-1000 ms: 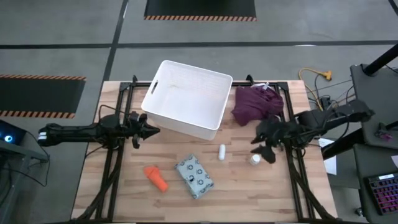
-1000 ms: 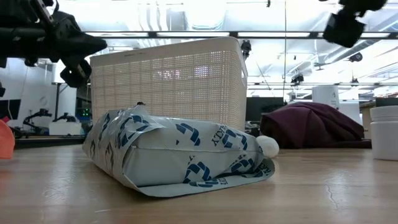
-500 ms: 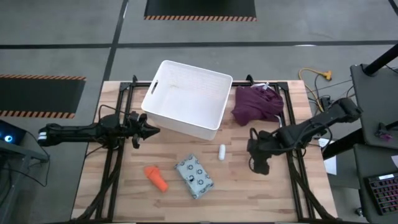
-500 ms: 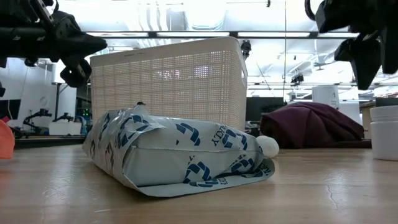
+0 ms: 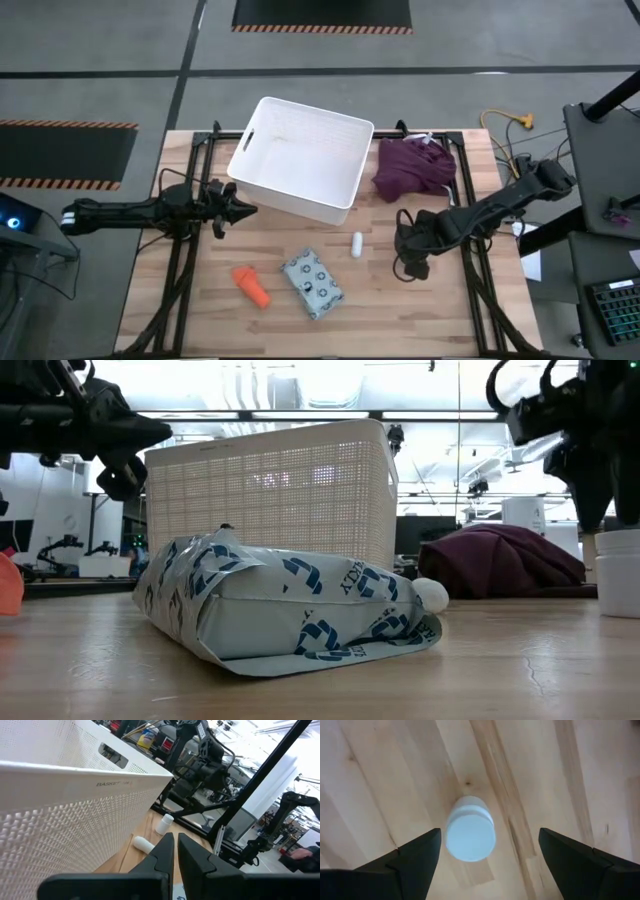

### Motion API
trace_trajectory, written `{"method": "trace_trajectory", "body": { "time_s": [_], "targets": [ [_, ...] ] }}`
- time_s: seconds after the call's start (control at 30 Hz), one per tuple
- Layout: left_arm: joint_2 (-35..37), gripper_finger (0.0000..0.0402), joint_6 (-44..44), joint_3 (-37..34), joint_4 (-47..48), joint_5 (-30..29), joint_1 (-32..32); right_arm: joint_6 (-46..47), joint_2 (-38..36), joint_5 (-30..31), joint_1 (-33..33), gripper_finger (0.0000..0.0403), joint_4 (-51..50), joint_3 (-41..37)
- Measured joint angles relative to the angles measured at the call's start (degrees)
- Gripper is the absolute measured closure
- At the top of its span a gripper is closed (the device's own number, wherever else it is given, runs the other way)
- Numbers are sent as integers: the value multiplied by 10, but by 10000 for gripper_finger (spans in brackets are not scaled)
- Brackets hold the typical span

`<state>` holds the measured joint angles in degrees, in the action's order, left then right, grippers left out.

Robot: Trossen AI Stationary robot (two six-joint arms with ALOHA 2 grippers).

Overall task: Pick & place medical supplies in basket/bin
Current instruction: Put the pill bottle into the bin

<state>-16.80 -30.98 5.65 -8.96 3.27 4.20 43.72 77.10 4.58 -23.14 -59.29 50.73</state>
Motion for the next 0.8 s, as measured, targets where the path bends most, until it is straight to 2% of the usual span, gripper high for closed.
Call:
{"method": "trace_trajectory", "body": {
  "time_s": [0.6, 0.8],
  "targets": [
    [-1, 396, 0, 0, 6, 0, 0, 37, -4, -5, 0, 109, 84, -59],
    [-1, 396, 0, 0, 6, 0, 0, 41, -4, -7, 0, 138, 84, -60]
  ]
}}
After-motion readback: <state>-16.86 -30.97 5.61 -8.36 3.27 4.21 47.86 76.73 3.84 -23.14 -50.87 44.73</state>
